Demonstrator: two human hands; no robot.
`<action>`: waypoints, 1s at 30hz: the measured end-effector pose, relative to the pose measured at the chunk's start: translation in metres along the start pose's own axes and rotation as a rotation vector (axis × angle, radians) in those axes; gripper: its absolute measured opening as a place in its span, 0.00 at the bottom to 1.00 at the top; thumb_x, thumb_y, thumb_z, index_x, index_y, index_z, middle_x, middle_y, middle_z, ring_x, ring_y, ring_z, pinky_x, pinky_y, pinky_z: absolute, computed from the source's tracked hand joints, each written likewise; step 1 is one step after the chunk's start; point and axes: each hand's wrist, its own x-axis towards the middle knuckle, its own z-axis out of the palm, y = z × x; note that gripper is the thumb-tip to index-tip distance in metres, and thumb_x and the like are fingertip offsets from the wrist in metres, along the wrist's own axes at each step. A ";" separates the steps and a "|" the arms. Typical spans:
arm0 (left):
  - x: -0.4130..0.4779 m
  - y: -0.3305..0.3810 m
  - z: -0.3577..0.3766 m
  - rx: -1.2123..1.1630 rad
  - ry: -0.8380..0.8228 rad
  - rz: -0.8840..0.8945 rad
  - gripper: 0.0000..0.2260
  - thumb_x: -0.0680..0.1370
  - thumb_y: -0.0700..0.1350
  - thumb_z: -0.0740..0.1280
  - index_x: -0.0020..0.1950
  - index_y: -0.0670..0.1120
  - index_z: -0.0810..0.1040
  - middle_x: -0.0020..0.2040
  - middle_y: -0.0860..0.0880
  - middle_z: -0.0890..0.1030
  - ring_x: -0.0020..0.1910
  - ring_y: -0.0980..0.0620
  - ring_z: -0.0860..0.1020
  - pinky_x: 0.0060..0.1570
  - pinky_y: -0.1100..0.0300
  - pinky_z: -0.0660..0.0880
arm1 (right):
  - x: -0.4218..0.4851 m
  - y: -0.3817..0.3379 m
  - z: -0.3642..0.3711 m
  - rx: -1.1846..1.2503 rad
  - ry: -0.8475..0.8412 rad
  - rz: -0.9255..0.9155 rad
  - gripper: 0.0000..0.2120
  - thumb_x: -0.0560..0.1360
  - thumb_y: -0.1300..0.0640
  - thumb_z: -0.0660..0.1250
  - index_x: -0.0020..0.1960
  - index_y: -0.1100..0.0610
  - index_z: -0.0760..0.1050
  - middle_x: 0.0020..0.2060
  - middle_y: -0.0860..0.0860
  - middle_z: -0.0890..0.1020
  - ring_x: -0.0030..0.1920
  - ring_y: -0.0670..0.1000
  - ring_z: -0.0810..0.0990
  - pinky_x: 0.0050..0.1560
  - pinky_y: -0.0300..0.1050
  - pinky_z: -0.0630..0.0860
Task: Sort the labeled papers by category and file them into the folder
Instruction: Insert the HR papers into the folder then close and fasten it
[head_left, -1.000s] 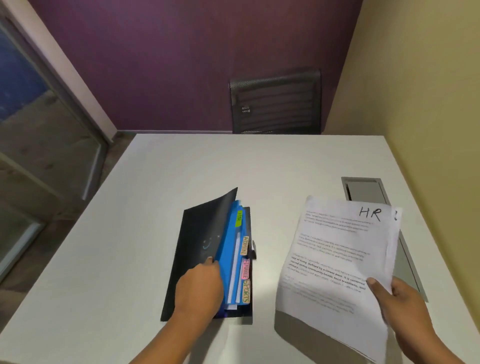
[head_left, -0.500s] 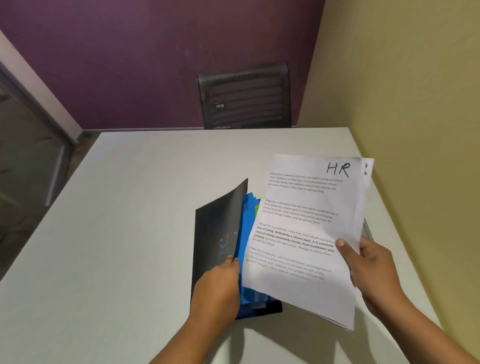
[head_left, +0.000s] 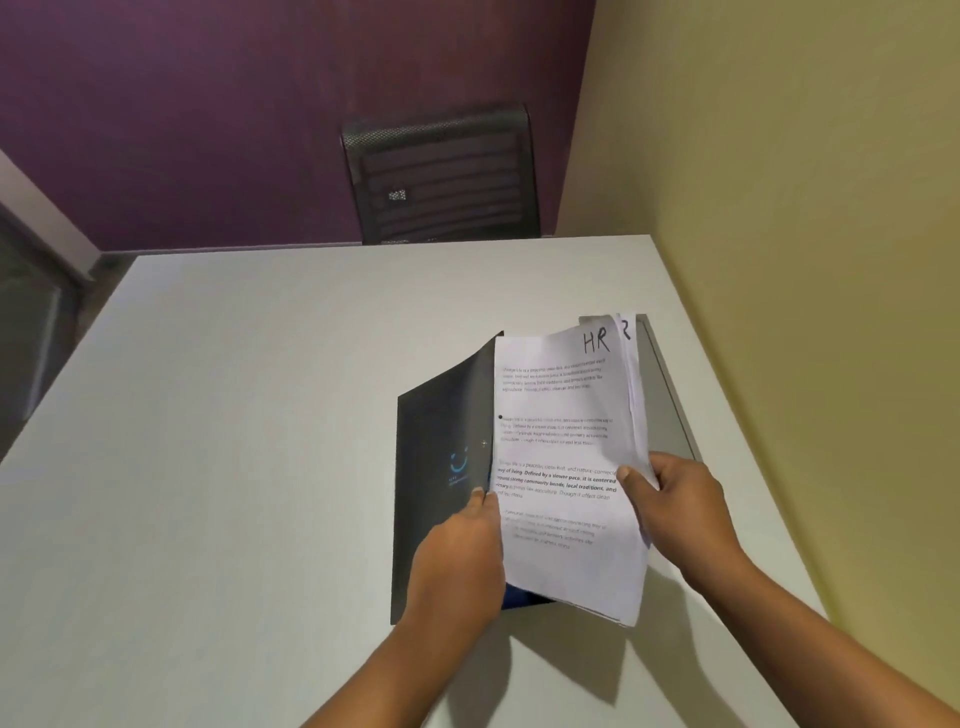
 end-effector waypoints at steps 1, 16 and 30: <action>0.001 0.002 0.001 0.005 -0.012 0.002 0.22 0.79 0.48 0.64 0.73 0.49 0.66 0.77 0.50 0.67 0.63 0.45 0.78 0.59 0.54 0.75 | 0.001 0.001 0.000 -0.026 -0.015 0.007 0.08 0.78 0.56 0.66 0.45 0.54 0.83 0.36 0.47 0.85 0.36 0.50 0.83 0.35 0.42 0.75; 0.001 0.007 0.018 -0.049 0.089 -0.083 0.25 0.80 0.52 0.64 0.74 0.52 0.60 0.71 0.52 0.74 0.54 0.51 0.81 0.50 0.60 0.80 | 0.012 -0.010 0.002 -0.211 -0.028 0.033 0.18 0.77 0.59 0.64 0.29 0.50 0.68 0.24 0.45 0.75 0.27 0.48 0.76 0.26 0.38 0.67; 0.006 0.008 0.017 -0.002 0.064 -0.069 0.27 0.82 0.49 0.61 0.79 0.50 0.54 0.75 0.49 0.69 0.58 0.48 0.80 0.55 0.56 0.79 | 0.023 -0.026 0.032 -0.084 -0.100 -0.046 0.15 0.75 0.56 0.71 0.62 0.57 0.78 0.39 0.46 0.80 0.35 0.44 0.78 0.32 0.31 0.70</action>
